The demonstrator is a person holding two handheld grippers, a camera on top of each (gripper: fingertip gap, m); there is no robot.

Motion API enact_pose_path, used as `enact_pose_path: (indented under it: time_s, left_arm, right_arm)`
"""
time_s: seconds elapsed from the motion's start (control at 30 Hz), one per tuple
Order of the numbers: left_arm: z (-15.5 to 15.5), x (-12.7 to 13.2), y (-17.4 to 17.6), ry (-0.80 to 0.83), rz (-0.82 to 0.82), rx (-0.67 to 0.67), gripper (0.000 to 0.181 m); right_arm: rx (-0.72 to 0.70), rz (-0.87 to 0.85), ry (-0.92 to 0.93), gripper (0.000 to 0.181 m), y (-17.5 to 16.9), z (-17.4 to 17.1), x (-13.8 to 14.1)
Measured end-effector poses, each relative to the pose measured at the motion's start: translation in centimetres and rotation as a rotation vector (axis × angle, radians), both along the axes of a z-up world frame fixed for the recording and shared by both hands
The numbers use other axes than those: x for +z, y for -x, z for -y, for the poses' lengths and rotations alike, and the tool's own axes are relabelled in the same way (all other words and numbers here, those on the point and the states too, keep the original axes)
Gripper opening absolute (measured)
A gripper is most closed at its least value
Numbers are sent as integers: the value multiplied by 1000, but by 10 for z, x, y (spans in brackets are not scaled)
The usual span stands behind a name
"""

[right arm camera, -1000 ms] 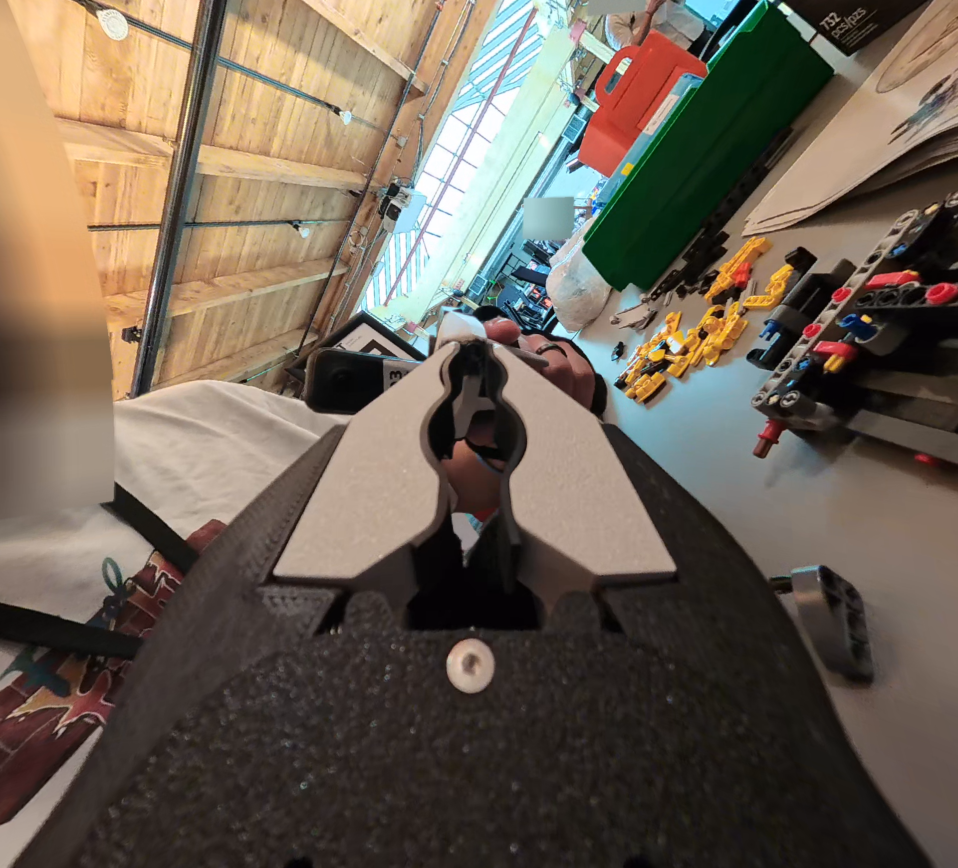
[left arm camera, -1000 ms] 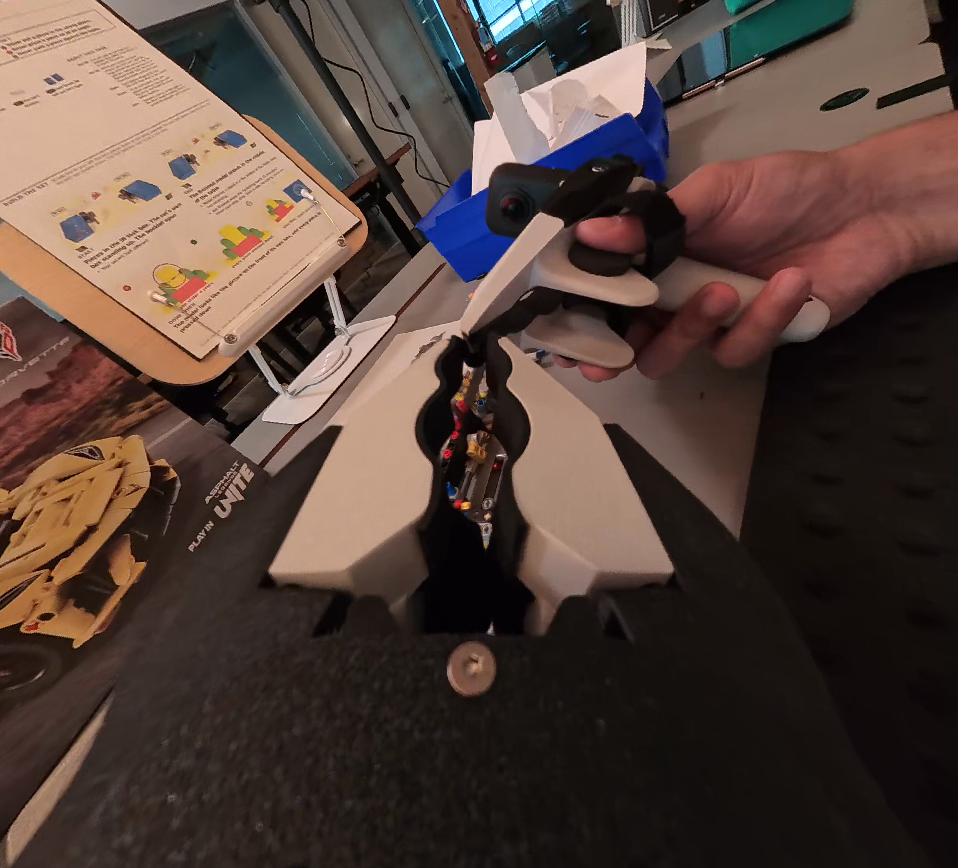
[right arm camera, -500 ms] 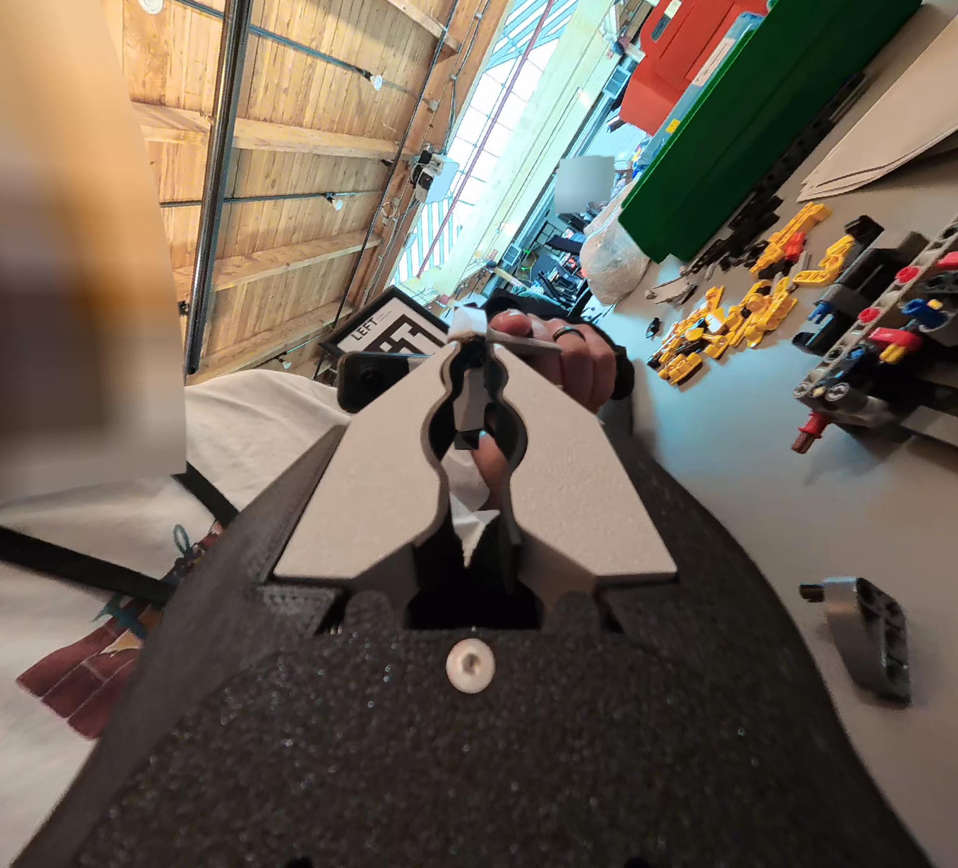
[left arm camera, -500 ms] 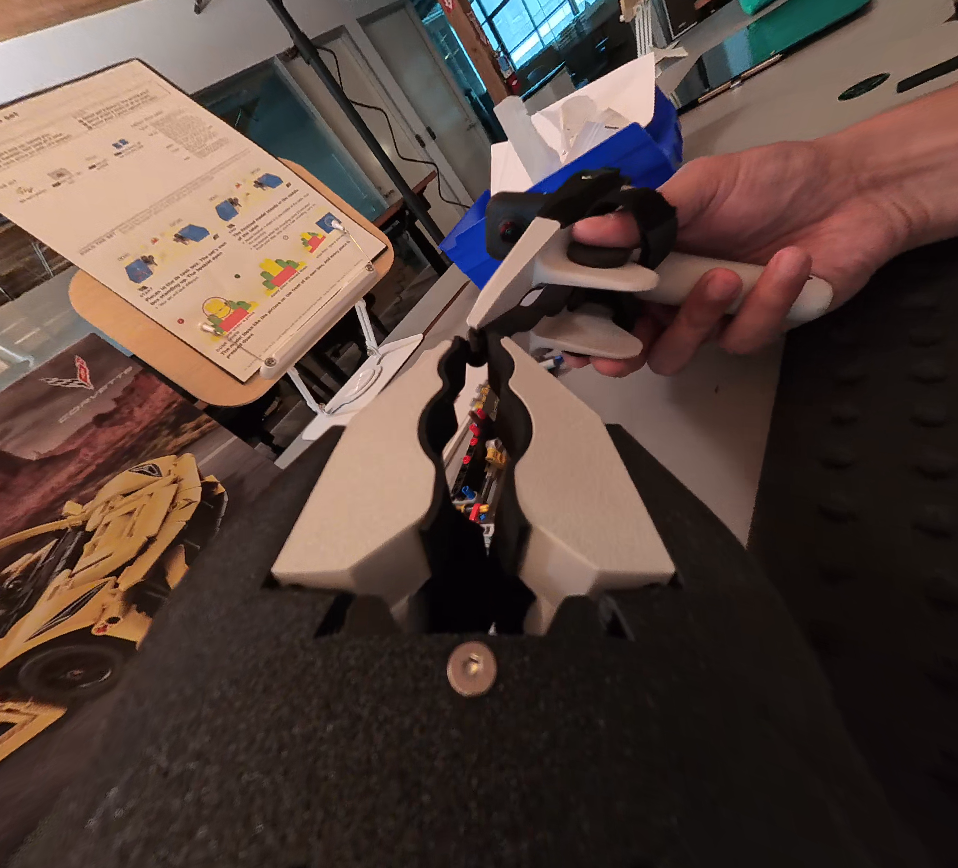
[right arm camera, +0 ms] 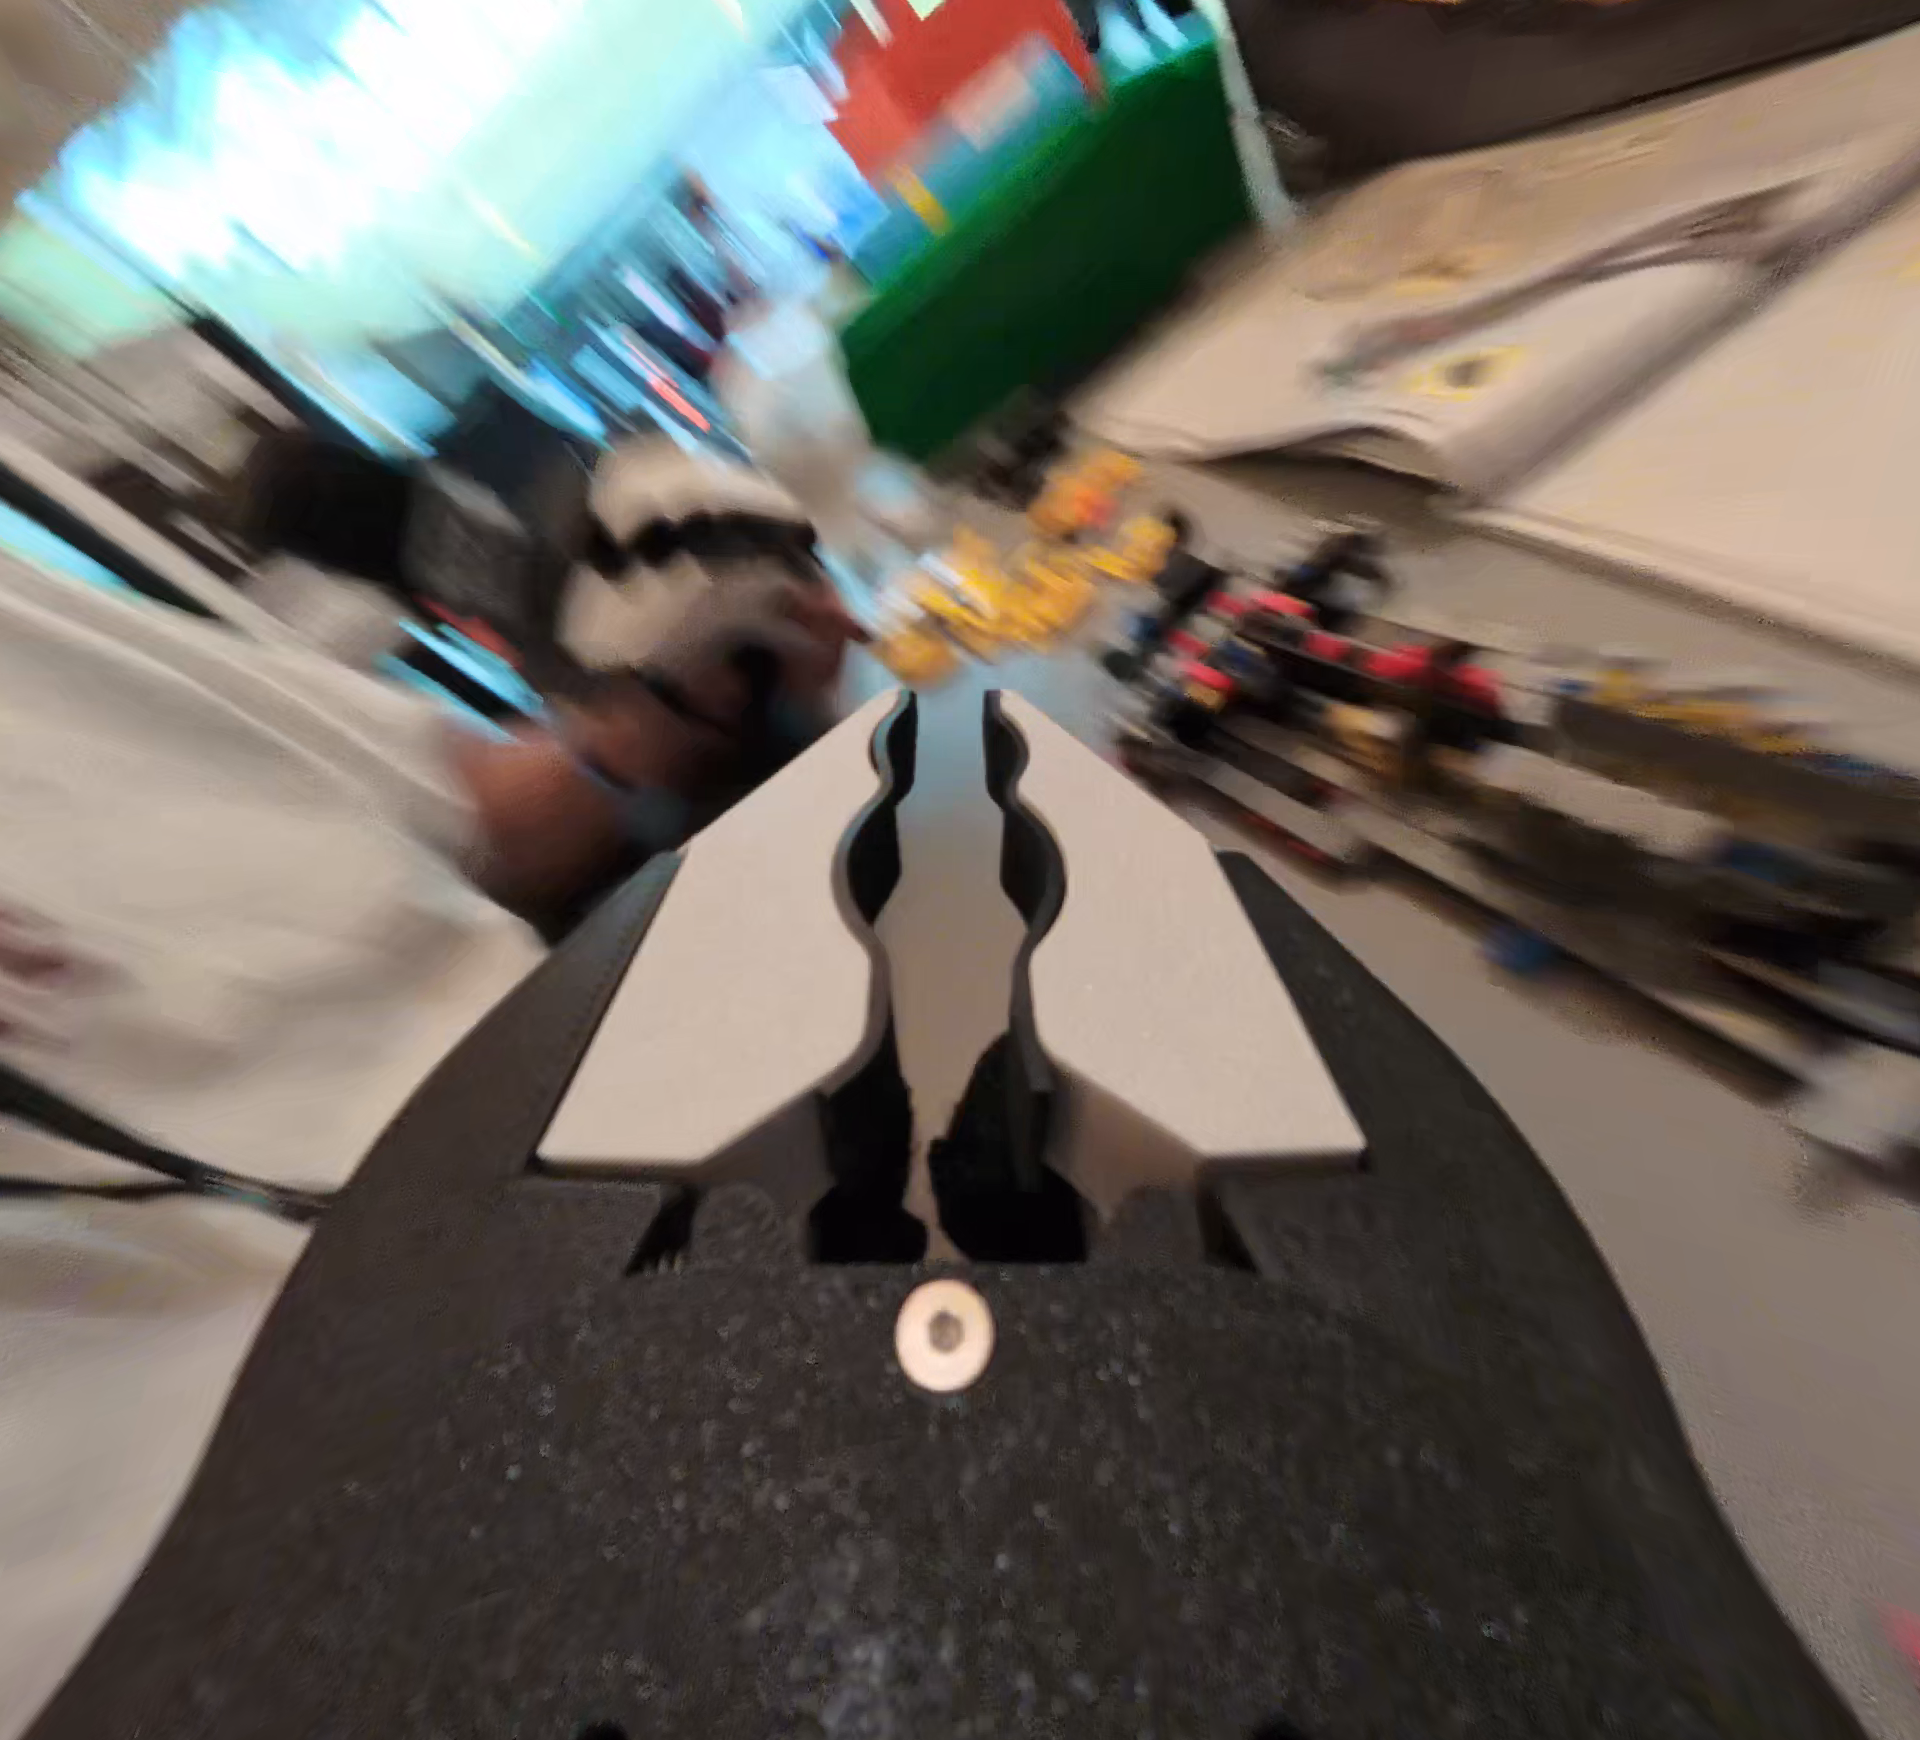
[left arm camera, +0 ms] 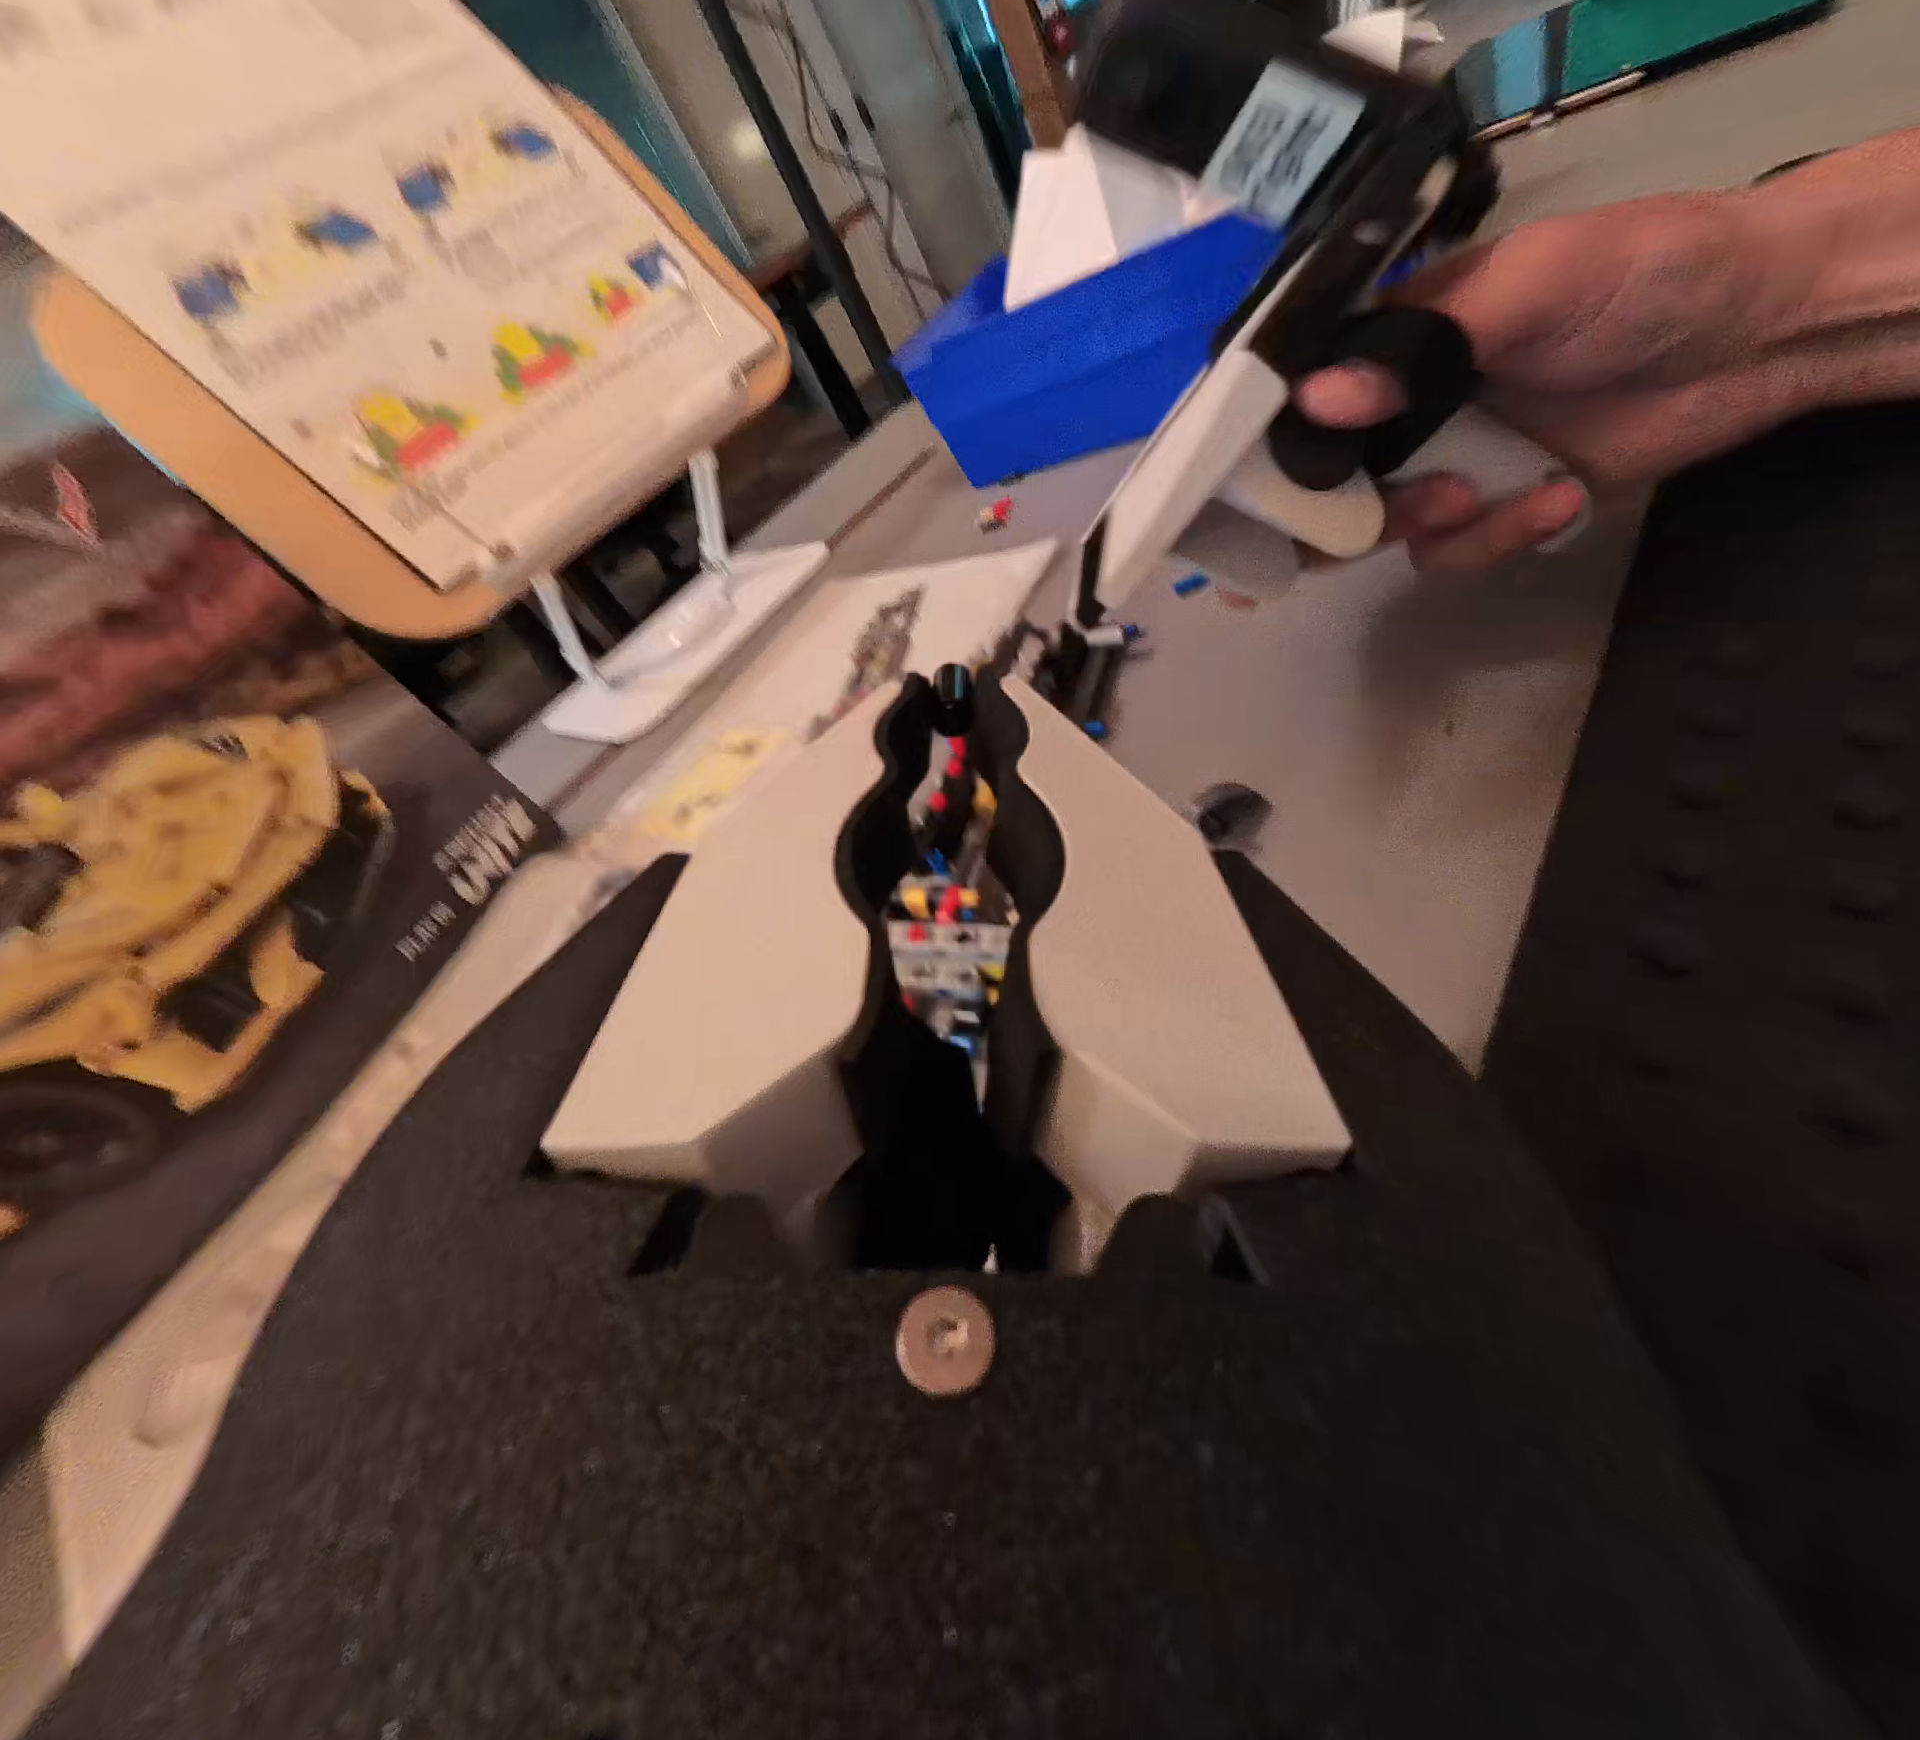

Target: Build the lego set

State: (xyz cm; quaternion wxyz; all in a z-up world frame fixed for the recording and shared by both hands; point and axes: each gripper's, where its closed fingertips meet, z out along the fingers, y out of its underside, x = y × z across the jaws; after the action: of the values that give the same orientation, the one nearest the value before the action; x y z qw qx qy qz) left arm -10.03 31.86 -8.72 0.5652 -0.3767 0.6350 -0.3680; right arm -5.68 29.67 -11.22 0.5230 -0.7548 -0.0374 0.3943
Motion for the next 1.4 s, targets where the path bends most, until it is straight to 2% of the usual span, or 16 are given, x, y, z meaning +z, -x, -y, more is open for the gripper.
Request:
enact_pose_path:
  time_s: [0.07,0.1,0.2,0.37,0.5,0.6,0.77,0.87,0.97,1.4]
  left_arm:
    - [-8,-16,2,94,-83,3,6]
    - [-8,-25,2,122,-127,1,6]
    - [-5,-43,1,125,-221,-6,6]
    - [7,-61,-2,63,-301,-39,6]
    - [18,-60,-5,23,-284,-40,6]
    - [17,-52,-10,-11,-217,4,6]
    - [2,-37,-10,-14,-138,85,6]
    - [-11,-25,-5,-68,-75,178,5]
    - [-12,-16,-2,-90,-24,199,6]
    - [-13,-24,-6,-111,-63,209,6]
  right_arm:
    - [-45,396,65,16,-19,10,-37]
    - [-32,493,94,22,-22,16,-50]
    - [28,581,185,26,-20,25,-79]
    - [65,642,191,24,-8,17,-88]
    - [25,745,191,7,-12,9,-93]
    - [-6,702,233,7,-11,1,-89]
    - [-163,442,103,6,12,-35,-34]
    - [-222,331,25,6,25,-43,-15]
    - [-244,366,-22,7,33,-44,-8]
    - [-236,376,-24,7,31,-40,-11]
